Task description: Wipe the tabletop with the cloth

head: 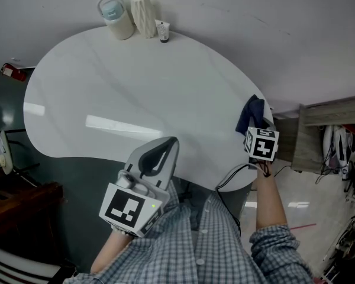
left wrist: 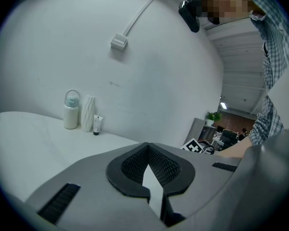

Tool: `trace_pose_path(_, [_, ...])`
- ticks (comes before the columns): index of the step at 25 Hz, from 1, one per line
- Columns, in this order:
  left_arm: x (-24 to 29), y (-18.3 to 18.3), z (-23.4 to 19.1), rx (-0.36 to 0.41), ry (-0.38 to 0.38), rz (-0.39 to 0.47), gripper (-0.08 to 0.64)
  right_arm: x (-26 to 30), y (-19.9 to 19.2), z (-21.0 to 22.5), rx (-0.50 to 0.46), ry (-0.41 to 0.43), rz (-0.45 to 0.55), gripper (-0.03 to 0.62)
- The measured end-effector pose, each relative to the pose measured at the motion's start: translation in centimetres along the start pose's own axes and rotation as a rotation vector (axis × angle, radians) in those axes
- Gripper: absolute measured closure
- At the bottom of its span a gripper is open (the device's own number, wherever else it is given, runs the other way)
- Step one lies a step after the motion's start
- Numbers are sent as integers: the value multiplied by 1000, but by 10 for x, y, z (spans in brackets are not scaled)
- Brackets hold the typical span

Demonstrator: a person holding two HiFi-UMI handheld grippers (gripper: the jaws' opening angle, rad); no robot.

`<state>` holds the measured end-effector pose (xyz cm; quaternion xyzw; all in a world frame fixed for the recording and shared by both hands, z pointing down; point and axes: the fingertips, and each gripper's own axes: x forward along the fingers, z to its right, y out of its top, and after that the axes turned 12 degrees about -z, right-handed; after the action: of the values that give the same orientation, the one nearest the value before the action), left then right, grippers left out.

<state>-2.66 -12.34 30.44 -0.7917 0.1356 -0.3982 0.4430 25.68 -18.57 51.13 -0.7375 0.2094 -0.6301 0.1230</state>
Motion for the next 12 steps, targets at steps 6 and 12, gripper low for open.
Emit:
trace_pose_path(6, [6,0,-2,-13,7,-2,555,3,-8,32,60,-39,-9,540])
trace_pose_path(12, [12,1,-4,-10,28,-6,555,7,-12,53,141,-30,-23,540])
